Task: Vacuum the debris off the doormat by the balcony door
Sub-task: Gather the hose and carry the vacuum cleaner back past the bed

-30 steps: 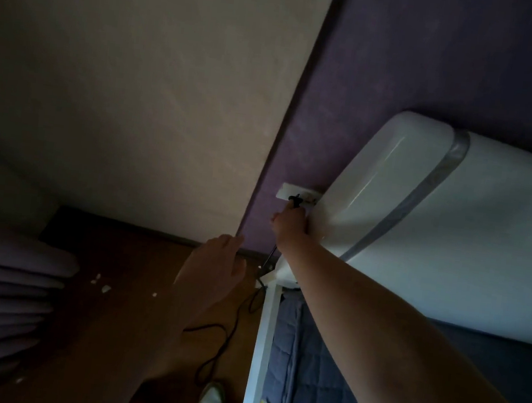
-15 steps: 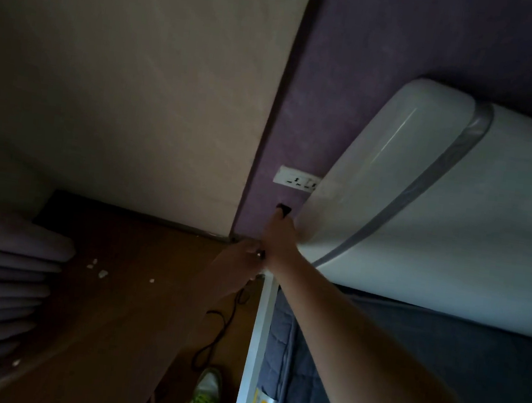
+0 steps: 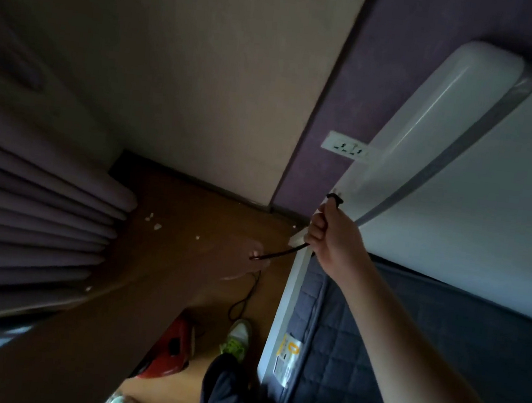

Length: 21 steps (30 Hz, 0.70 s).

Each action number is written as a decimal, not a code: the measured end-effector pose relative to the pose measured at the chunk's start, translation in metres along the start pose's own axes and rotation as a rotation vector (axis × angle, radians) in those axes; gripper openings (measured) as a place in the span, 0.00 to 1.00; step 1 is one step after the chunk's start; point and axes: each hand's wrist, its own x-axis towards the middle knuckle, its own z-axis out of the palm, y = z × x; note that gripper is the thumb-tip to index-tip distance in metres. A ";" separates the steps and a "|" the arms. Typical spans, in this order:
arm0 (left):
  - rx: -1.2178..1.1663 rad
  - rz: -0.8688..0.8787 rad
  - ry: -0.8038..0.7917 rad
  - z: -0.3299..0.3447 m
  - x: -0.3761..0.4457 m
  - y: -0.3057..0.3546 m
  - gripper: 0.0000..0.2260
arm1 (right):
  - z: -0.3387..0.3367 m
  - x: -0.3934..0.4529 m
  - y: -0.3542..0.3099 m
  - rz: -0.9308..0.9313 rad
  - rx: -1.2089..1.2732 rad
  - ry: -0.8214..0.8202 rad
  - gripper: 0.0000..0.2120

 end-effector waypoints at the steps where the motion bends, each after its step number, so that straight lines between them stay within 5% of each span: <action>1: 0.016 -0.016 0.007 -0.001 -0.011 -0.006 0.08 | 0.002 -0.012 0.004 0.001 -0.039 -0.050 0.14; 7: 0.025 -0.069 0.028 0.010 -0.090 -0.042 0.12 | 0.029 -0.070 0.052 0.051 -0.150 -0.160 0.08; 14: -0.167 -0.210 0.216 0.016 -0.182 -0.084 0.10 | 0.060 -0.126 0.093 0.098 -0.313 -0.320 0.09; 21: -0.349 -0.156 0.470 0.038 -0.296 -0.098 0.11 | 0.100 -0.195 0.145 0.123 -0.291 -0.505 0.10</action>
